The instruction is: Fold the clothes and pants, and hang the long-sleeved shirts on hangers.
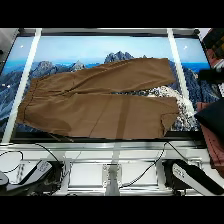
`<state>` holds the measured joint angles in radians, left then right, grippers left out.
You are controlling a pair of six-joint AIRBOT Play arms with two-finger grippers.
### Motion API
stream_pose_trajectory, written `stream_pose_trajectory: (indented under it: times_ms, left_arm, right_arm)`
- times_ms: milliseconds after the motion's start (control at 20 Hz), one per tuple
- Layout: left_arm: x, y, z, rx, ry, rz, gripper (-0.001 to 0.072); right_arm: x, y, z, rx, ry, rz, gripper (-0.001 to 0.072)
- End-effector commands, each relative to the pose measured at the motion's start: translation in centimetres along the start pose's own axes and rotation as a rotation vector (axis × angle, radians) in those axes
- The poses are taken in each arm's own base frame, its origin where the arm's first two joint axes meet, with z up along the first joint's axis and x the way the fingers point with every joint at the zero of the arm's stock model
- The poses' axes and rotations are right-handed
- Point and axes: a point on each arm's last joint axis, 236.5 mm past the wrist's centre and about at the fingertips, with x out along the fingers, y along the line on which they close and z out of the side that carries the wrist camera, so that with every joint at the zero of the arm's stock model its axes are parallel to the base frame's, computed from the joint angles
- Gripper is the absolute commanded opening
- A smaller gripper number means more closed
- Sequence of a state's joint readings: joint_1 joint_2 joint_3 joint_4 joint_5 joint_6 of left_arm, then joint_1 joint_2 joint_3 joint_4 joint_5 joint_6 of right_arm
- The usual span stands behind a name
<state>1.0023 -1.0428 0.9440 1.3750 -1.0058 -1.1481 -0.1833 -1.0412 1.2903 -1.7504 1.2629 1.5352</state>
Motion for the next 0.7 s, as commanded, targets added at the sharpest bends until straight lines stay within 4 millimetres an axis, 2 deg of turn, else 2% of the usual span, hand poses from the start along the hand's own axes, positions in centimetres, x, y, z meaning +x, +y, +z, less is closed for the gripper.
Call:
stream_pose_trajectory:
  times_ms: [0,50,100,150,200,250,300,350,400,450,500,650]
  left_arm:
    - [1.7,-0.6,-2.3,-0.055,-0.009,-0.051,0.0309]
    - [2.4,-0.7,-3.0,-0.062,0.01,-0.056,0.0397]
    - [2.9,-1.0,-3.5,-0.074,0.023,-0.07,0.0528]
    - [3.2,-1.5,-3.7,-0.091,0.027,-0.09,0.0602]
    - [3.4,-2.0,-3.5,-0.114,0.02,-0.115,0.0614]
    - [3.5,-2.6,-2.8,-0.146,-0.003,-0.144,0.0615]
    - [3.6,-3.4,-1.5,-0.198,-0.047,-0.184,0.0633]
    - [3.6,-4.4,-0.6,-0.228,-0.064,-0.227,0.0681]
    - [3.9,-5.6,0.0,-0.216,-0.051,-0.263,0.07]
    - [4.1,-7.0,0.3,-0.169,-0.016,-0.292,0.0701]
    - [4.3,-8.4,0.9,-0.125,0.011,-0.321,0.0702]
    - [5.1,-13.3,4.3,0.006,0.009,-0.389,0.0703]
  right_arm:
    - [1.2,0.7,-5.5,0.055,-0.009,0.003,0.0008]
    - [2.2,1.1,-5.2,0.099,-0.063,0.009,0.0009]
    - [3.4,1.5,-4.3,0.163,-0.125,0.021,0.0055]
    - [4.7,1.8,-3.6,0.216,-0.158,0.034,0.0157]
    - [6.4,2.2,-3.3,0.261,-0.148,0.043,0.0211]
    - [8.1,2.8,-3.1,0.28,-0.134,0.056,0.0222]
    - [10.2,3.4,-2.9,0.327,-0.107,0.083,0.0258]
    - [12.3,3.8,-2.6,0.407,-0.066,0.124,0.0279]
    - [14.1,4.2,-2.1,0.502,-0.03,0.171,0.0349]
    - [15.7,4.4,-1.4,0.576,-0.001,0.219,0.0361]
    - [17.2,4.7,-0.4,0.63,0.018,0.274,0.0426]
    - [20.3,5.5,2.8,0.734,0.032,0.395,0.0496]
